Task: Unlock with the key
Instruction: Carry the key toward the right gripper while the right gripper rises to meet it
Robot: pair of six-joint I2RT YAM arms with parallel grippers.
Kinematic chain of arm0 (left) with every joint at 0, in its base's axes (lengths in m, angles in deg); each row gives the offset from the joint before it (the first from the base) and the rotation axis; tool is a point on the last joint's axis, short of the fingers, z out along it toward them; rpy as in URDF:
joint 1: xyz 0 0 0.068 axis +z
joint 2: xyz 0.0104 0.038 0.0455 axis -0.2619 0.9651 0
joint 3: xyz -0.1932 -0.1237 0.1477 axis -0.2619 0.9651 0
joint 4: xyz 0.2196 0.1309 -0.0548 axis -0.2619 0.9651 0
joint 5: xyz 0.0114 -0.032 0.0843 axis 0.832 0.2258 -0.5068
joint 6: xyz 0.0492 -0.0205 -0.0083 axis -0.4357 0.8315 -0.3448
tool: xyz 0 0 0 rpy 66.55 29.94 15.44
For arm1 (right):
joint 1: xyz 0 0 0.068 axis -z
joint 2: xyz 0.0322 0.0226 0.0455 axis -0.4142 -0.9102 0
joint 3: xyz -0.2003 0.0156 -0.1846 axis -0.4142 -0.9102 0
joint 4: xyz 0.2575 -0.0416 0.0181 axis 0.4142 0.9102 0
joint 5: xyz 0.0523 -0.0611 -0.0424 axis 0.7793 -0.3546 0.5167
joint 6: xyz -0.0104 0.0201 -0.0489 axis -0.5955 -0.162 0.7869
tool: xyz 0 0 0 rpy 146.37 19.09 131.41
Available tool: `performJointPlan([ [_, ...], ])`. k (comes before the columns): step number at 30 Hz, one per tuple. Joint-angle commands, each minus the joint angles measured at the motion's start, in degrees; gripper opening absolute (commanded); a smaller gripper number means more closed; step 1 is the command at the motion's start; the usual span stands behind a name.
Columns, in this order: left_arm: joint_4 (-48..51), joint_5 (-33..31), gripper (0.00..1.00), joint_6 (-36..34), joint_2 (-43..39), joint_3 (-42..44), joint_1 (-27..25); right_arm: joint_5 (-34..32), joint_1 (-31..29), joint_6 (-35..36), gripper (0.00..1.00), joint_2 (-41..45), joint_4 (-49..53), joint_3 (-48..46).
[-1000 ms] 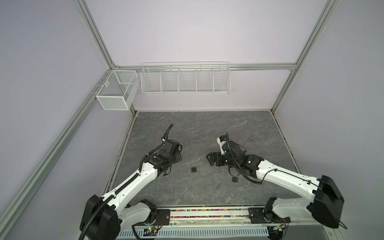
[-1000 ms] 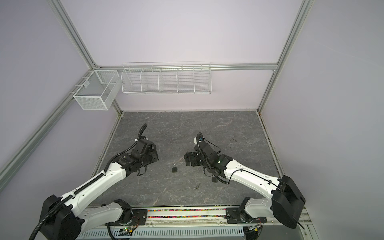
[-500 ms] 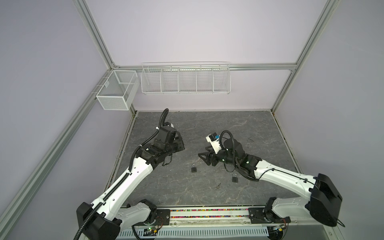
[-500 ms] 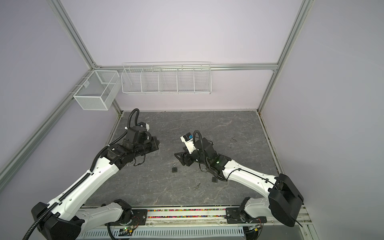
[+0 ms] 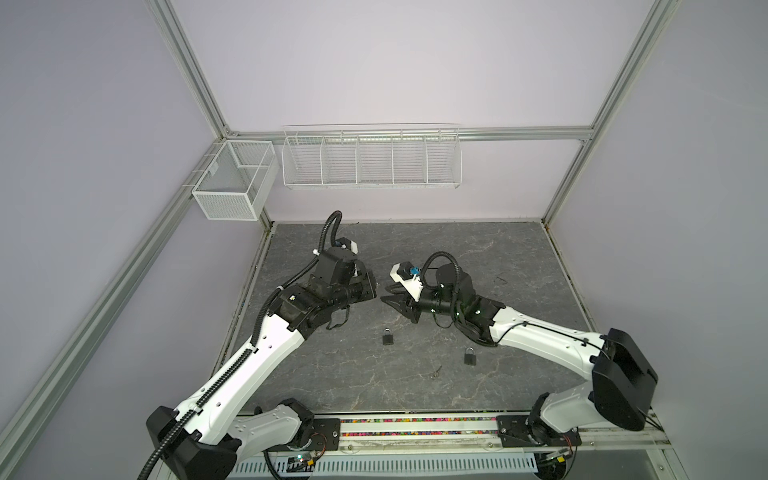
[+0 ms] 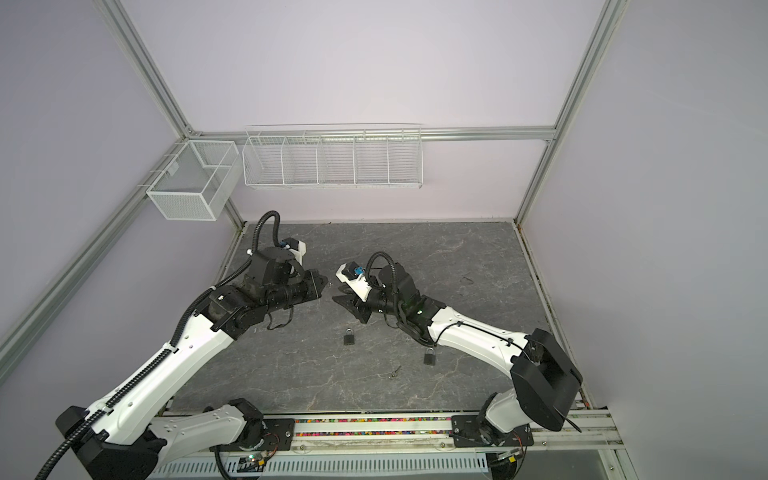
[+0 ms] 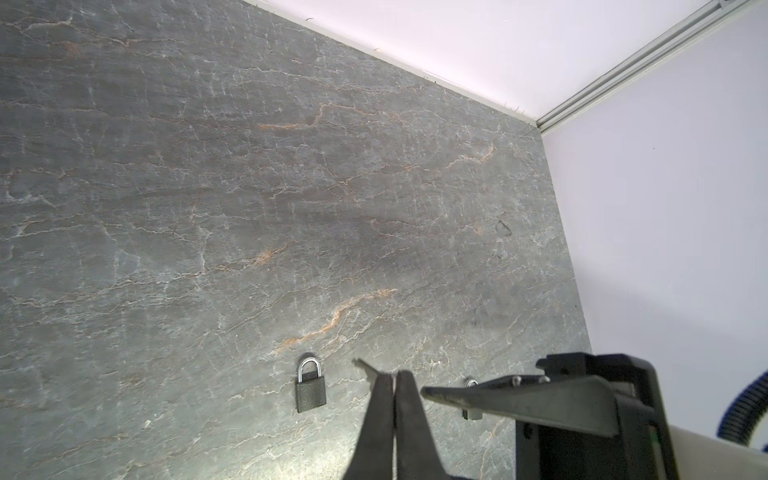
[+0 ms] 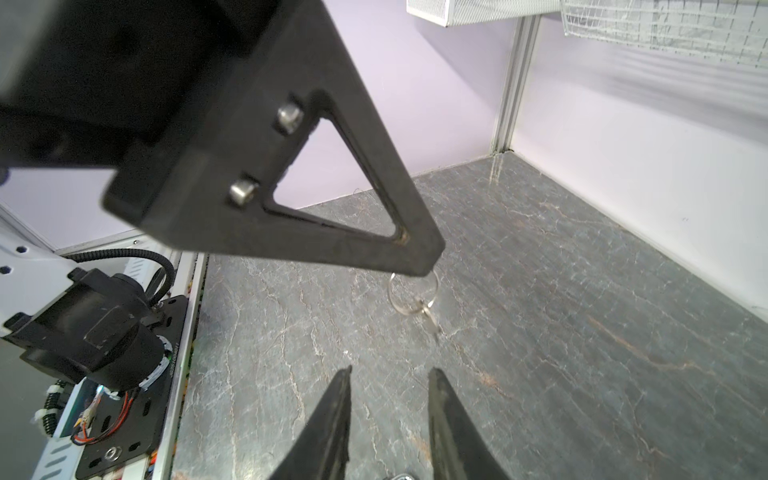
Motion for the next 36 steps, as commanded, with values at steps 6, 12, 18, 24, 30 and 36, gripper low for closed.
performJointPlan([
  [6,1.16,0.99,0.00,-0.60,-0.61,-2.19,-1.11,3.93,1.05,5.95,0.34,-1.47,1.19,4.00],
  [12,0.64,1.71,0.00,-0.62,-0.51,-2.51,-1.46,4.95,1.17,7.07,0.31,-2.24,3.13,5.51],
  [18,0.84,1.79,0.00,-0.85,-0.46,-3.17,-1.54,5.33,1.73,7.95,0.31,-2.54,3.89,5.49],
  [24,0.51,2.17,0.00,-0.67,-0.41,-3.14,-1.72,5.00,1.82,8.91,0.29,-2.80,4.89,6.05],
  [30,0.35,2.41,0.00,-0.47,-0.50,-3.20,-1.90,5.10,2.49,9.00,0.25,-2.71,4.99,6.39],
  [36,0.14,2.84,0.00,-0.36,-0.57,-3.26,-1.99,4.98,2.58,9.20,0.18,-3.26,5.77,7.23],
])
